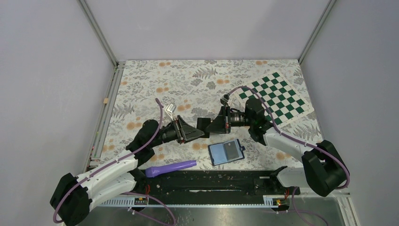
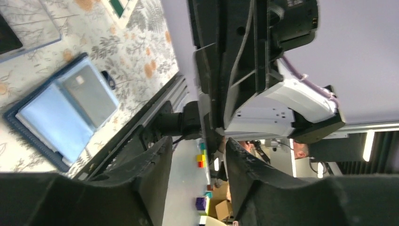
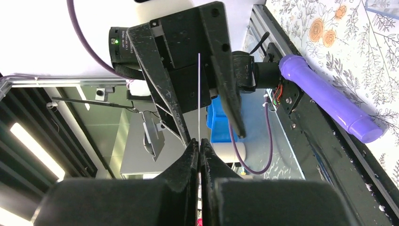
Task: Put the credit cards into the card holder
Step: Insert the credit card into the card holder.
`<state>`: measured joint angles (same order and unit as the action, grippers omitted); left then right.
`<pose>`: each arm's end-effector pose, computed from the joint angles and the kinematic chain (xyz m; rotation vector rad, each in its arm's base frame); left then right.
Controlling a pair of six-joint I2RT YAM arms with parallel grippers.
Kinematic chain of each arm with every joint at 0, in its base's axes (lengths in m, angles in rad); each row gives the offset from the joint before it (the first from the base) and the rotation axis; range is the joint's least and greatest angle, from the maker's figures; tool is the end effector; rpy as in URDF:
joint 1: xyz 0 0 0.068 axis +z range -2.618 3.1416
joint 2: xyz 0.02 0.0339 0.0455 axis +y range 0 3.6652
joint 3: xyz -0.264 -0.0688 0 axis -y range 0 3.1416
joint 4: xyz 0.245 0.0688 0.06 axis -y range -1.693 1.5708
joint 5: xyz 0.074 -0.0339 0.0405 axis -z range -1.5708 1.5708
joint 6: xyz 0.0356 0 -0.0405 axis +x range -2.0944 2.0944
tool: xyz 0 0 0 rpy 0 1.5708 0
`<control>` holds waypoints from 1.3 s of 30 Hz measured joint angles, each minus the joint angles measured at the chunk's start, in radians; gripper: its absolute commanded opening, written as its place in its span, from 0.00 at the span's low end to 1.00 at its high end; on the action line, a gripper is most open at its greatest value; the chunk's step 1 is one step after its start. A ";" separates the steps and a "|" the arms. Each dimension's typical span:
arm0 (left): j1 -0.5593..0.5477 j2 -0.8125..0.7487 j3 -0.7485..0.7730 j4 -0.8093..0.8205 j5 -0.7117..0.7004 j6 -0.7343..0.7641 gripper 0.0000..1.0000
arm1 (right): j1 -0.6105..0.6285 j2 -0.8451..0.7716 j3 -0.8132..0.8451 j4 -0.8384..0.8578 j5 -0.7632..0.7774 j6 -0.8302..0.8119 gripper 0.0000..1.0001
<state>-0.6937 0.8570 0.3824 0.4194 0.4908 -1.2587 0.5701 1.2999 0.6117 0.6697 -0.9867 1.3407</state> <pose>0.1413 -0.1393 0.2486 -0.0993 1.9925 -1.7940 0.2115 0.1709 0.2569 -0.2130 2.1147 2.0901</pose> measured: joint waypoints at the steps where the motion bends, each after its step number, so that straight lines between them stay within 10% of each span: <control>1: -0.001 0.000 0.000 -0.018 -0.003 0.002 0.53 | 0.000 0.000 0.000 -0.001 0.000 -0.005 0.00; 20: -0.090 0.356 0.058 -0.382 -0.058 0.097 0.40 | -0.182 -0.237 -0.135 -0.857 0.287 -0.683 0.00; 39: -0.210 0.745 0.342 -0.560 -0.172 0.204 0.22 | -0.199 -0.083 -0.167 -0.864 0.398 -0.829 0.00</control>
<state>-0.9039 1.6024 0.7242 -0.1402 0.3191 -1.0546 0.3710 1.2171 0.4446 -0.1947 -0.5888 0.5117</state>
